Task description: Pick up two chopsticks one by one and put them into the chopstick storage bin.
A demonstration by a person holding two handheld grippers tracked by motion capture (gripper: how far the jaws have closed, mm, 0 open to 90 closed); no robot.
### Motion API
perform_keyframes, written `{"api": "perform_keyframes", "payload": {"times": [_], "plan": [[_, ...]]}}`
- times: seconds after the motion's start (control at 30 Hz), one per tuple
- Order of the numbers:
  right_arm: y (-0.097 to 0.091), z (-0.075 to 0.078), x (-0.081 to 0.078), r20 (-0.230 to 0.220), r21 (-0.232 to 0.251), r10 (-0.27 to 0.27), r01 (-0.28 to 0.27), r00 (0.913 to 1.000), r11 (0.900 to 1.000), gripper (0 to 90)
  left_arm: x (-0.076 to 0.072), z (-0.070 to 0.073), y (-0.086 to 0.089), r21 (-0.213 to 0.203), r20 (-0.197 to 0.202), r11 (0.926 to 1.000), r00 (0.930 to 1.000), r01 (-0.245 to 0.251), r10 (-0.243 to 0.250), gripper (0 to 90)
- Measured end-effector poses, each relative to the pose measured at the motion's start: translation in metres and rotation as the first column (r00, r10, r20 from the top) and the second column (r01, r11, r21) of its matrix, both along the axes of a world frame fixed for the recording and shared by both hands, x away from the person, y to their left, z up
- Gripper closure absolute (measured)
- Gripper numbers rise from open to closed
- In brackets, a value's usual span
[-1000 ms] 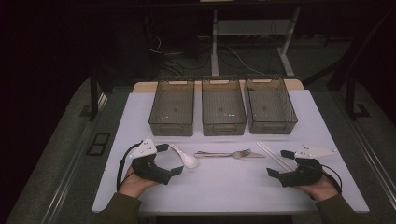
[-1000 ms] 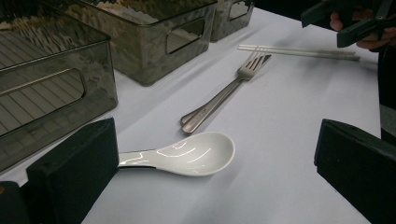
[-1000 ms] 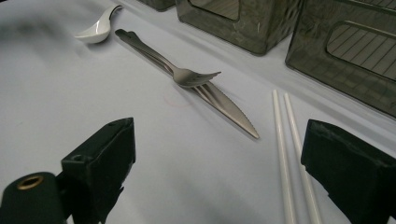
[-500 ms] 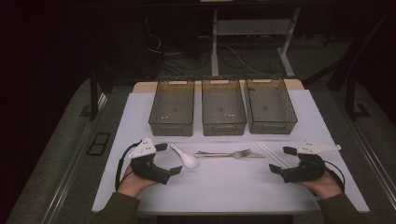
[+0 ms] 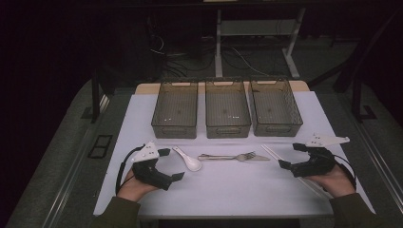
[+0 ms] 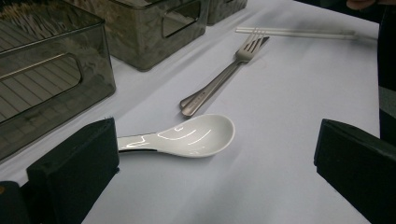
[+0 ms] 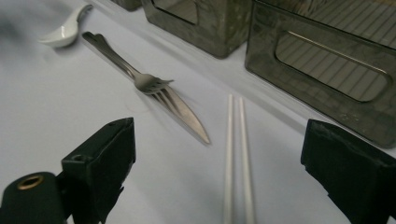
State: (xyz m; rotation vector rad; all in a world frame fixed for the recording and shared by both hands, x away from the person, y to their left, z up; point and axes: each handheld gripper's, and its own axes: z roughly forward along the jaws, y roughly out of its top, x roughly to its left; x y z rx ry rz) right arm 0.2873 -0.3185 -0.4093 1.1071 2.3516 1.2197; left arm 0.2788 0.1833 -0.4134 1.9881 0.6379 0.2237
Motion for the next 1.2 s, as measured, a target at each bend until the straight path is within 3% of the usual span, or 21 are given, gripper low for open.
{"api": "perform_keyframes", "payload": {"times": [0.2, 0.5, 0.53, 0.73, 1.2], "plan": [[-0.009, 0.002, 0.008, -0.040, -0.004, 0.006, -0.006, 0.9992, 1.0000, 10.0, 0.001, -0.001, 0.002, -0.004, -0.001, 1.0000, 1.0000, -0.005, 0.005, 0.0], [-0.019, 0.006, 0.019, -0.059, -0.085, -0.019, 0.013, 0.9981, 0.9963, 10.4, 0.000, 0.000, 0.002, -0.009, 0.001, 0.9999, 0.9999, -0.011, 0.011, 0.0], [-0.021, 0.006, 0.020, -0.063, -0.101, -0.015, 0.009, 0.9979, 0.9948, 16.3, 0.000, 0.000, 0.002, -0.008, 0.003, 0.9999, 0.9999, -0.011, 0.011, 0.0], [-0.026, 0.000, 0.020, -0.095, -0.155, -0.020, 0.005, 0.9952, 0.9879, 19.3, 0.000, 0.000, 0.001, -0.001, 0.010, 0.9999, 0.9999, -0.011, 0.011, 0.0], [-0.030, -0.008, 0.009, -0.192, -0.205, -0.005, -0.035, 0.9815, 0.9781, 49.3, -0.001, 0.000, 0.002, 0.003, 0.011, 0.9999, 0.9999, -0.011, 0.011, 0.0]]}}
